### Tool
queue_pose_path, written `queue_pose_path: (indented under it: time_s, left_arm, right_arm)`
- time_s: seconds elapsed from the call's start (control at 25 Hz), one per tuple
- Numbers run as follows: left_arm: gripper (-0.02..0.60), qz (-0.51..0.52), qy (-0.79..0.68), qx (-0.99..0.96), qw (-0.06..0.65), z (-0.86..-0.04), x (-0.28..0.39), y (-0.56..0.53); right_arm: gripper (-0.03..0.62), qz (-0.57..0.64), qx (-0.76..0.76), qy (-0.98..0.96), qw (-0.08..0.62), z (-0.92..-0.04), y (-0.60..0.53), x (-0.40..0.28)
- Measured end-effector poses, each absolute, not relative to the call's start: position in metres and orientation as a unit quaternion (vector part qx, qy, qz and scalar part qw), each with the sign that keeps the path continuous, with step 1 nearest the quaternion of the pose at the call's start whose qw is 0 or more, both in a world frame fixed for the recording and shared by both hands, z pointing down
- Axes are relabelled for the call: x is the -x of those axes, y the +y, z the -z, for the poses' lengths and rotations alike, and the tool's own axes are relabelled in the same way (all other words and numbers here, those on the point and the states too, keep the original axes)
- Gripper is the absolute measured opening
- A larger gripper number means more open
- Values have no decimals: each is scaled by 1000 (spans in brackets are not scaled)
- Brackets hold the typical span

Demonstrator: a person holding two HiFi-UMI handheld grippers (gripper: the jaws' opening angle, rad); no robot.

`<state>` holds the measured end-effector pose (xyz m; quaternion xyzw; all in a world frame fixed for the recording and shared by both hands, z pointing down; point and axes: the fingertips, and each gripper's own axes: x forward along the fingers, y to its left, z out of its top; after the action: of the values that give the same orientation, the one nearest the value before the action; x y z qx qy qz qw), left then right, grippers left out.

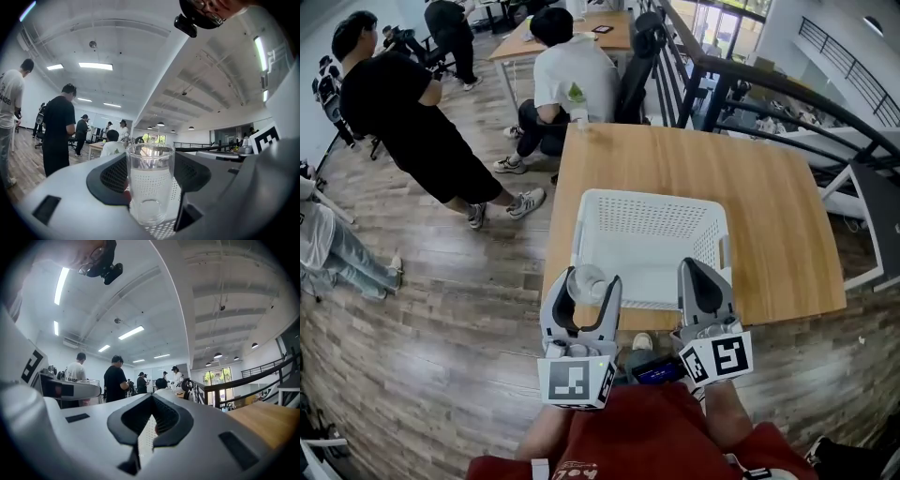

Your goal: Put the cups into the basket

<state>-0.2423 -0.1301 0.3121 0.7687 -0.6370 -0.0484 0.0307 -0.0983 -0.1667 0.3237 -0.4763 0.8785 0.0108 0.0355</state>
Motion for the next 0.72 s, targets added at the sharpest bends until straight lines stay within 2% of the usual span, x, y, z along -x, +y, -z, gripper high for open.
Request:
queue_pose_path:
  time_s: [0.72]
  left_arm:
    - [287, 27, -628, -776, 37, -321, 232, -173]
  right_arm:
    - [5, 2, 478, 877, 43, -330, -211, 92]
